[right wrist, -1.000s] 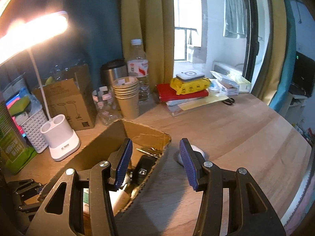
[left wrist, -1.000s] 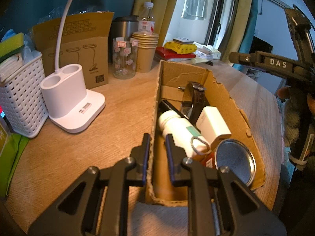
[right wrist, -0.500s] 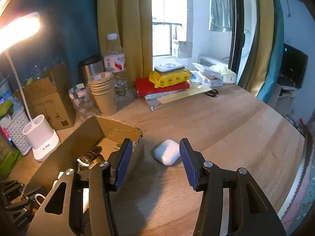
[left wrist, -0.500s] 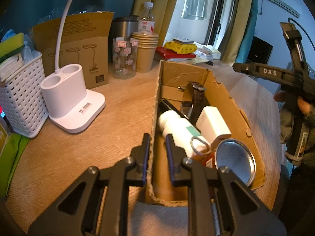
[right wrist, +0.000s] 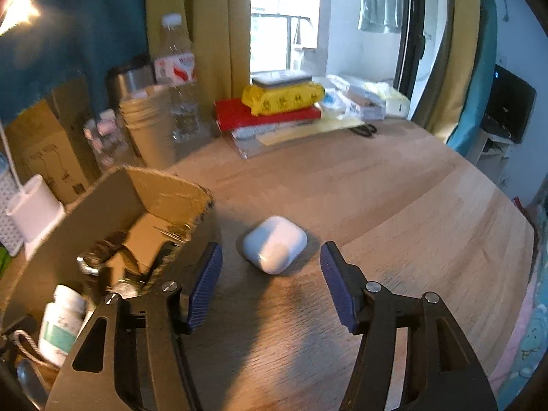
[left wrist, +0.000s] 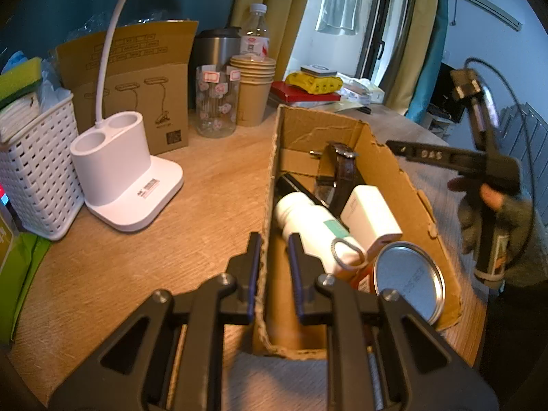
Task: Organize rigid objects
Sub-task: 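Move the right gripper to the white earbud case and grasp it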
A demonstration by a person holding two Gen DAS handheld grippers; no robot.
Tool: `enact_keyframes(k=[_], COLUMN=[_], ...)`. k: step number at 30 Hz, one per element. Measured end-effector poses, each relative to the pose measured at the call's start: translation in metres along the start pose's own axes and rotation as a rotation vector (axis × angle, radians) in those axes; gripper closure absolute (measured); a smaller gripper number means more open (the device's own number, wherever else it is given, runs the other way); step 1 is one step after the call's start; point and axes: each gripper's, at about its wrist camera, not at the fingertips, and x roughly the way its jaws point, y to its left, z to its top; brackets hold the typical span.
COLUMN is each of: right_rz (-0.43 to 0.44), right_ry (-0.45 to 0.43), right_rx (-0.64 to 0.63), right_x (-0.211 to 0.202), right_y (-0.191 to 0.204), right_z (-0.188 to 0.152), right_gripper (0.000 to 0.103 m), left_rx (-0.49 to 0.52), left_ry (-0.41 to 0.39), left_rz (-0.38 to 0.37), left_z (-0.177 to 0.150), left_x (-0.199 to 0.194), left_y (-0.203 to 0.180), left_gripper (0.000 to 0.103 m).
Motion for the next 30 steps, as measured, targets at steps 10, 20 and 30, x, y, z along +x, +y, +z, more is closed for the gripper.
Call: enact_keyframes(k=[10, 20, 30], right_rz=[0.01, 0.019, 0.015], right_ry=[0.031, 0.053, 0.063], right_rx=[-0.014, 0.008, 0.017], right_x=[0.02, 0.036, 0.05], right_y=[-0.004, -0.01, -0.013], right_z=[0.001, 0.014, 0.013], right_gripper=[0.039, 0.039, 0.039], left_rx=[0.0, 0.0, 0.001], left_ry=[0.0, 0.002, 0.001], left_rz=[0.0, 0.001, 0.001], left_z=[0.0, -0.001, -0.001], left_x=[0.0, 0.0, 0.0], left_y=[0.0, -0.001, -0.001], left_gripper=[0.086, 0.086, 0.086])
